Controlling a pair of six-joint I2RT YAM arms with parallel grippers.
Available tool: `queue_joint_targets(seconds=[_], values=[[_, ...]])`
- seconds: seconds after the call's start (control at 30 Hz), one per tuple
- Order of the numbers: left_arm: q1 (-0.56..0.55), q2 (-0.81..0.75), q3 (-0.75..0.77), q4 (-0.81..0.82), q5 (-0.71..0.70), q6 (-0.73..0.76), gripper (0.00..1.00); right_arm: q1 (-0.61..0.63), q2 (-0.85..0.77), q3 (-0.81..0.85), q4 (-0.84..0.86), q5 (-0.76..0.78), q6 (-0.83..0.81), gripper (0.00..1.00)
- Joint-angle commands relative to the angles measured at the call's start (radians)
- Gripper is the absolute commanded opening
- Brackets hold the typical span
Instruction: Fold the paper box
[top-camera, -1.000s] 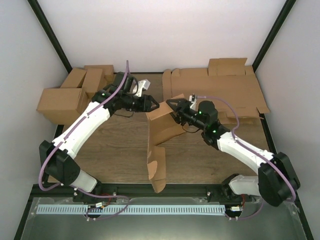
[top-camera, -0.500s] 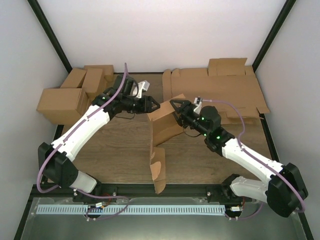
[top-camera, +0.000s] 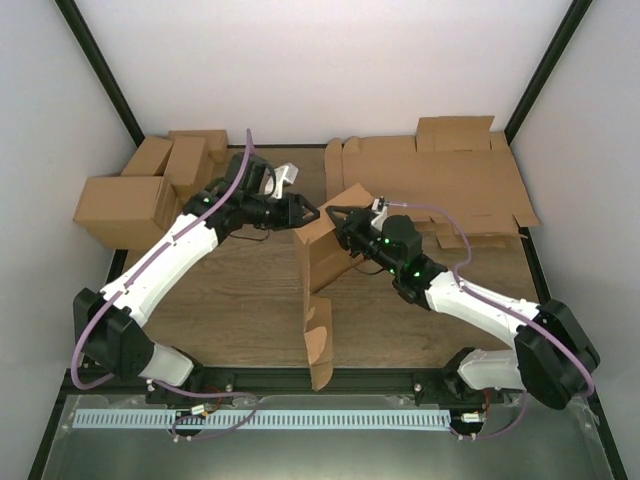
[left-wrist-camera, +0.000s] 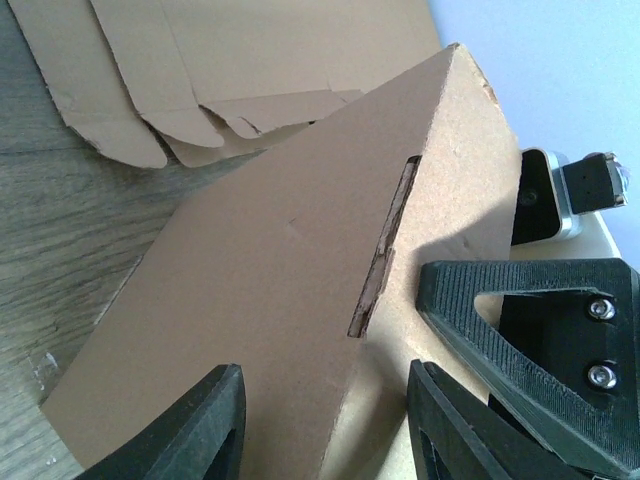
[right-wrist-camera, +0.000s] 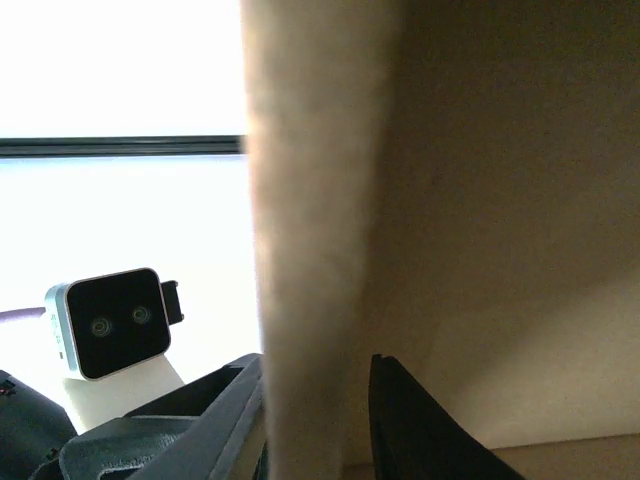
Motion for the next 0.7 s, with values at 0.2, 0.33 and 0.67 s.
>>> queue_joint_targets(seconds=[0.2, 0.33, 0.67], values=[[-0.009, -0.013, -0.031, -0.02, 0.039, 0.005, 0.45, 0.012, 0.037, 0.043, 0.122, -0.004, -0.045, 0.07], [-0.009, -0.021, -0.014, -0.019, 0.023, 0.004, 0.49, 0.012, 0.016, 0.05, 0.078, 0.01, -0.069, 0.01], [0.009, -0.044, 0.193, -0.141, -0.085, 0.017, 0.86, 0.011, 0.004, 0.392, -0.686, 0.151, -0.046, 0.01]])
